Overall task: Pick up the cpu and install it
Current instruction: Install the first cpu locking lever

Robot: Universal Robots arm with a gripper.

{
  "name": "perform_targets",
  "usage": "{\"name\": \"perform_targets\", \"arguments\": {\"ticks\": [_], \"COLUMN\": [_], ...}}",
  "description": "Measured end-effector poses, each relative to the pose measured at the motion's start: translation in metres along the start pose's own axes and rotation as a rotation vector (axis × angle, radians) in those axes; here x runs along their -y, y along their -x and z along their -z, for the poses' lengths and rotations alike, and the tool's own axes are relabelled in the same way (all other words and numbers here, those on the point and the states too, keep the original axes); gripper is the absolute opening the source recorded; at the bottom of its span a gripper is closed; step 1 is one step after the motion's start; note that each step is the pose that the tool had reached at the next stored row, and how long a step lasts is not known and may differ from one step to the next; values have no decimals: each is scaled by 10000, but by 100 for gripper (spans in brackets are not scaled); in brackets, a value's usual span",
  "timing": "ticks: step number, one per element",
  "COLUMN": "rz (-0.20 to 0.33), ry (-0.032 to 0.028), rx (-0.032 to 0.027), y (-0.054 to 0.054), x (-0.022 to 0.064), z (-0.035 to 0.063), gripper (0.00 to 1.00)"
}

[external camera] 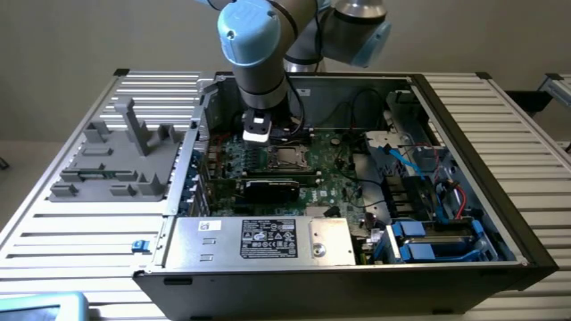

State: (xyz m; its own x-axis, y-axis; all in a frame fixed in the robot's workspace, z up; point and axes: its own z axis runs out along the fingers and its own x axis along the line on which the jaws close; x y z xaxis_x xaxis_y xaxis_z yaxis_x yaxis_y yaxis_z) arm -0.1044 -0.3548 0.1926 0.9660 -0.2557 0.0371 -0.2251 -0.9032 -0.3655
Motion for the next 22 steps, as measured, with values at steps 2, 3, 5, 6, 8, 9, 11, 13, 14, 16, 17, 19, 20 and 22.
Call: {"name": "perform_targets", "arguments": {"ticks": [2, 3, 5, 6, 8, 9, 11, 13, 14, 16, 17, 19, 20, 22], "rz": [-42, -62, -87, -89, -90, -89, -90, -90, -90, -90, -90, -90, -90, -90], "ry": [31, 47, 63, 64, 64, 64, 65, 64, 63, 64, 65, 63, 65, 65], "rx": [110, 161, 221, 228, 231, 232, 233, 233, 232, 233, 234, 232, 233, 234], "y": [0, 0, 1, 2, 11, 21, 42, 58, 61, 70, 77, 88, 91, 104], "x": [1, 2, 6, 8, 11, 11, 12, 13, 13, 14, 13, 11, 10, 7], "z": [3, 7, 16, 21, 36, 44, 62, 76, 80, 88, 91, 92, 93, 95], "gripper": [11, 11, 11, 11, 11, 11, 11, 11, 11, 11, 11, 11, 11, 11]}}
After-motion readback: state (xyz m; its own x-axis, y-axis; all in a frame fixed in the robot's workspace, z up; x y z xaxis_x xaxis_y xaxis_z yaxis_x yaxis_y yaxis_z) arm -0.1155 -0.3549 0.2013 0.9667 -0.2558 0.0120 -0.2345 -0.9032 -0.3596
